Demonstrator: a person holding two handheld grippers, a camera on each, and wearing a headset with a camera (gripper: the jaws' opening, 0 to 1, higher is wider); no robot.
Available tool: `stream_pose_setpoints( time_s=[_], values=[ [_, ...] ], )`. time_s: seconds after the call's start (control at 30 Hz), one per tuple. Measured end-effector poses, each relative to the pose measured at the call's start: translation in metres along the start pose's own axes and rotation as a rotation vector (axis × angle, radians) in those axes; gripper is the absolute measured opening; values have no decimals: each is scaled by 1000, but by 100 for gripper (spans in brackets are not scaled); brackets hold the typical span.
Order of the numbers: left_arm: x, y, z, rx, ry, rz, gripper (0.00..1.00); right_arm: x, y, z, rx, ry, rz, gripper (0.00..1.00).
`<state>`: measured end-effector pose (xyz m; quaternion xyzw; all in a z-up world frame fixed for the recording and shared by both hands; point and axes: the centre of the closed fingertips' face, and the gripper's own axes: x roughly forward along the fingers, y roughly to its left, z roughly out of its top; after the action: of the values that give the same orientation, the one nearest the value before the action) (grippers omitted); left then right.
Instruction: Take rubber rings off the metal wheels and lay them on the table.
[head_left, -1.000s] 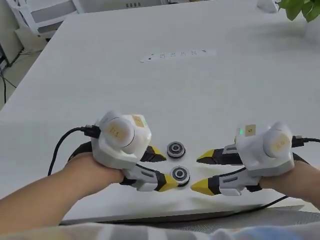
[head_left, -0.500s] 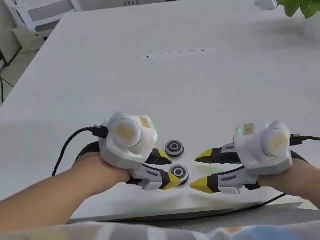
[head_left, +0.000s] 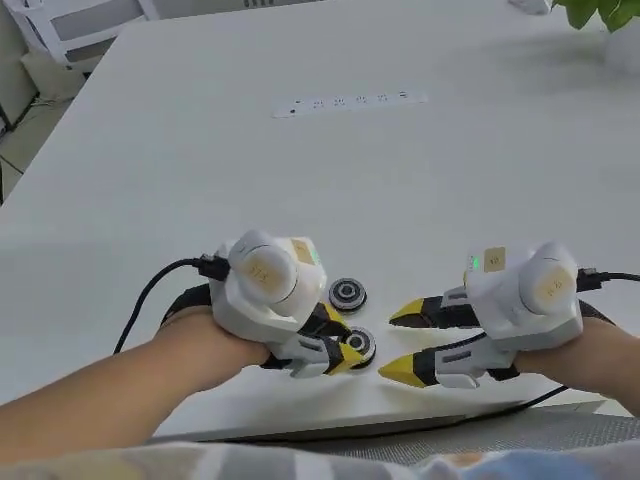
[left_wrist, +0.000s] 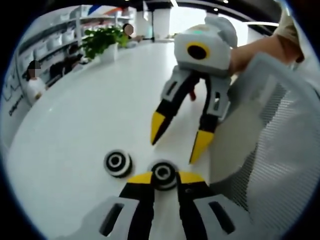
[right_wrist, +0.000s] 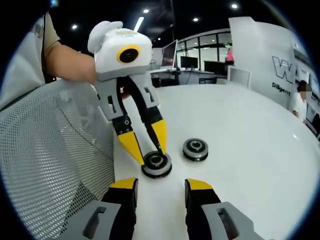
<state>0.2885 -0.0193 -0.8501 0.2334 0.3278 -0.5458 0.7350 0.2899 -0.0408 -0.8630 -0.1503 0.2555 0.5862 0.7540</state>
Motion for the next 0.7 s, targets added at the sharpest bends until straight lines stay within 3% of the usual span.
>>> stream_pose_setpoints(
  time_s=[0.2,0.7],
  values=[
    [0,1,1,29,-3,16,16,1,1,1,-1,-3,0,35],
    [3,3,1,34,-10,50,14,7,5,7,2,-28,22,33]
  ],
)
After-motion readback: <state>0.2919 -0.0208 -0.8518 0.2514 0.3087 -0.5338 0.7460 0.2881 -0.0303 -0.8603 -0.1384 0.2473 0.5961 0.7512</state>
